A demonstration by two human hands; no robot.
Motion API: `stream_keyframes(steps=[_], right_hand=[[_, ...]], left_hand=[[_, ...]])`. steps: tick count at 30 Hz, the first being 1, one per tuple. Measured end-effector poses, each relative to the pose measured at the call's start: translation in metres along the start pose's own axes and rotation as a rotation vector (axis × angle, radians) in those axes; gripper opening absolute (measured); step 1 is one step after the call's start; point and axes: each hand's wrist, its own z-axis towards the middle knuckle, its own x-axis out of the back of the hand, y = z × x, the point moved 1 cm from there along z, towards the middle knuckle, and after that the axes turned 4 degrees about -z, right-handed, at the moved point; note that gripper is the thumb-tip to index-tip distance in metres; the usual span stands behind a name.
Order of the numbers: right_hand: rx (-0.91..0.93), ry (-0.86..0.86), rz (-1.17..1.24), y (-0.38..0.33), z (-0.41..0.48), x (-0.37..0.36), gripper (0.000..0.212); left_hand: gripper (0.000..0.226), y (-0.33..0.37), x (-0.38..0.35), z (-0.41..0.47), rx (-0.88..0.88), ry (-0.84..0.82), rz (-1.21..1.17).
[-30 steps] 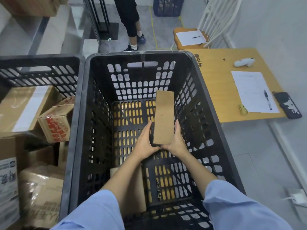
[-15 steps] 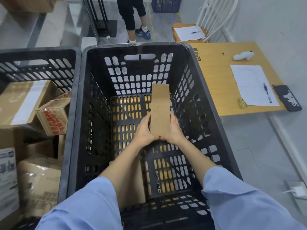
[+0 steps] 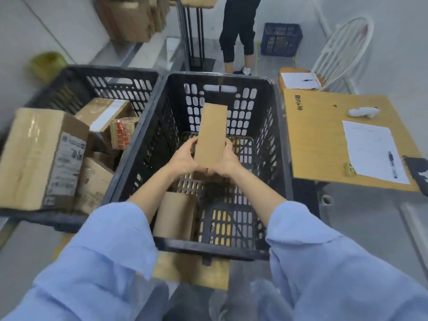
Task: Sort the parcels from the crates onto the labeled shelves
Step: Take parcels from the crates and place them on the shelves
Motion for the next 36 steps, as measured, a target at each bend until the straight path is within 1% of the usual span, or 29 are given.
stream_keyframes(steps=[1,2,3,4,6,8,11,14,16,19,22,26,29,32,36], right_hand=[[0.083,-0.044,-0.093,-0.002,-0.001,0.005,0.030],[0.092,-0.059,-0.078,-0.012,-0.009,0.009,0.060],[0.119,-0.071,-0.071,-0.017,-0.015,0.013,0.081],[0.143,-0.107,-0.050,-0.027,-0.029,0.019,0.091],[0.228,-0.126,-0.067,-0.040,-0.048,0.030,0.098],[0.374,-0.114,-0.172,-0.056,-0.070,0.035,0.108],[0.557,-0.122,-0.241,-0.081,-0.101,0.037,0.123],[0.685,-0.230,-0.194,-0.104,-0.134,0.025,0.127],[0.760,-0.311,-0.178,-0.115,-0.148,0.009,0.127],[0.849,-0.462,-0.173,-0.128,-0.169,-0.023,0.124],[0.907,-0.587,-0.176,-0.137,-0.193,-0.059,0.121],[0.970,-0.717,-0.164,-0.146,-0.230,-0.113,0.112],[0.978,-0.807,-0.190,-0.151,-0.259,-0.158,0.113],[1.031,-0.845,-0.251,-0.153,-0.288,-0.203,0.111],[1.054,-0.975,-0.232,-0.150,-0.333,-0.254,0.099]], left_hand=[[0.105,0.007,0.003,-0.009,-0.016,0.026,-0.008],[0.104,0.015,0.006,-0.018,-0.048,0.052,-0.013],[0.102,0.022,0.009,-0.028,-0.068,0.079,-0.017],[0.101,0.032,0.011,-0.038,-0.102,0.104,-0.019],[0.103,0.050,0.017,-0.063,-0.148,0.152,-0.023],[0.109,0.066,0.024,-0.090,-0.205,0.223,-0.030],[0.100,0.084,0.036,-0.133,-0.288,0.357,-0.074],[0.105,0.090,0.050,-0.183,-0.325,0.471,-0.099],[0.102,0.089,0.061,-0.218,-0.334,0.559,-0.119],[0.093,0.083,0.078,-0.268,-0.304,0.708,-0.091],[0.097,0.069,0.094,-0.319,-0.271,0.821,-0.057],[0.100,0.041,0.107,-0.384,-0.179,0.996,-0.094],[0.103,0.019,0.111,-0.433,-0.087,1.119,-0.078],[0.097,0.003,0.112,-0.482,-0.012,1.209,-0.056],[0.086,-0.015,0.113,-0.543,0.048,1.304,-0.064]])
